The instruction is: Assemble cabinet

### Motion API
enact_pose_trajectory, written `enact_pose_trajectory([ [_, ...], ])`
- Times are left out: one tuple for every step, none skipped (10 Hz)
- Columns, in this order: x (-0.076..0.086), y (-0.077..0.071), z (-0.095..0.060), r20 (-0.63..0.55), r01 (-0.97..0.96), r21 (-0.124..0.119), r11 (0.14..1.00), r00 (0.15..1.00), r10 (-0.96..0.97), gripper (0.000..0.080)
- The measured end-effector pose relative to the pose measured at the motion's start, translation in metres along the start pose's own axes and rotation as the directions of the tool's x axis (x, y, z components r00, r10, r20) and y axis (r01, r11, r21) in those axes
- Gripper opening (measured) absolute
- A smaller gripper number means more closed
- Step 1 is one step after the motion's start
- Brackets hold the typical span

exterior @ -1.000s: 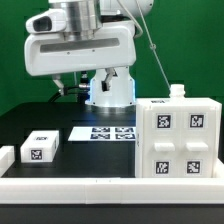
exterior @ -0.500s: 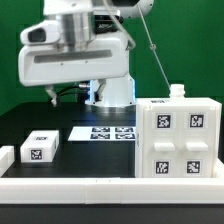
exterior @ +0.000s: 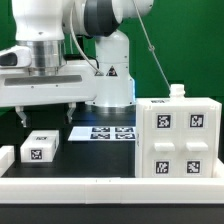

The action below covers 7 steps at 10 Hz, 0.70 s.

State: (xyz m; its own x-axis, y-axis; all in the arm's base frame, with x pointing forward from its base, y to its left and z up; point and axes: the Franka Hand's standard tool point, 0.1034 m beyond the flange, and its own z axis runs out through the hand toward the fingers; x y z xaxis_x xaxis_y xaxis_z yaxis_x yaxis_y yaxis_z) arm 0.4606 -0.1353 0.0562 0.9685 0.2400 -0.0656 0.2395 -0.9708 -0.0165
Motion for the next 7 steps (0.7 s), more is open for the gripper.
enact_pose_trajectory([
  [-0.001,0.002,0.001,0.002,-0.015,0.005,1.000,1.000,0.015,0.0649],
  [-0.004,0.013,0.005,0.009,-0.079,0.017,0.997,0.997,0.078,0.0649],
  [-0.006,0.017,0.009,0.016,-0.134,0.028,0.991,0.991,0.133,0.0649],
  [-0.008,0.016,0.013,0.016,-0.154,0.035,0.987,0.988,0.153,0.0649],
  [-0.009,0.015,0.018,0.023,-0.164,0.041,0.986,0.986,0.163,0.0649],
  [-0.009,0.014,0.022,0.029,-0.162,0.042,0.986,0.987,0.161,0.0649],
  [-0.010,0.012,0.025,0.034,-0.159,0.043,0.986,0.987,0.158,0.0649],
])
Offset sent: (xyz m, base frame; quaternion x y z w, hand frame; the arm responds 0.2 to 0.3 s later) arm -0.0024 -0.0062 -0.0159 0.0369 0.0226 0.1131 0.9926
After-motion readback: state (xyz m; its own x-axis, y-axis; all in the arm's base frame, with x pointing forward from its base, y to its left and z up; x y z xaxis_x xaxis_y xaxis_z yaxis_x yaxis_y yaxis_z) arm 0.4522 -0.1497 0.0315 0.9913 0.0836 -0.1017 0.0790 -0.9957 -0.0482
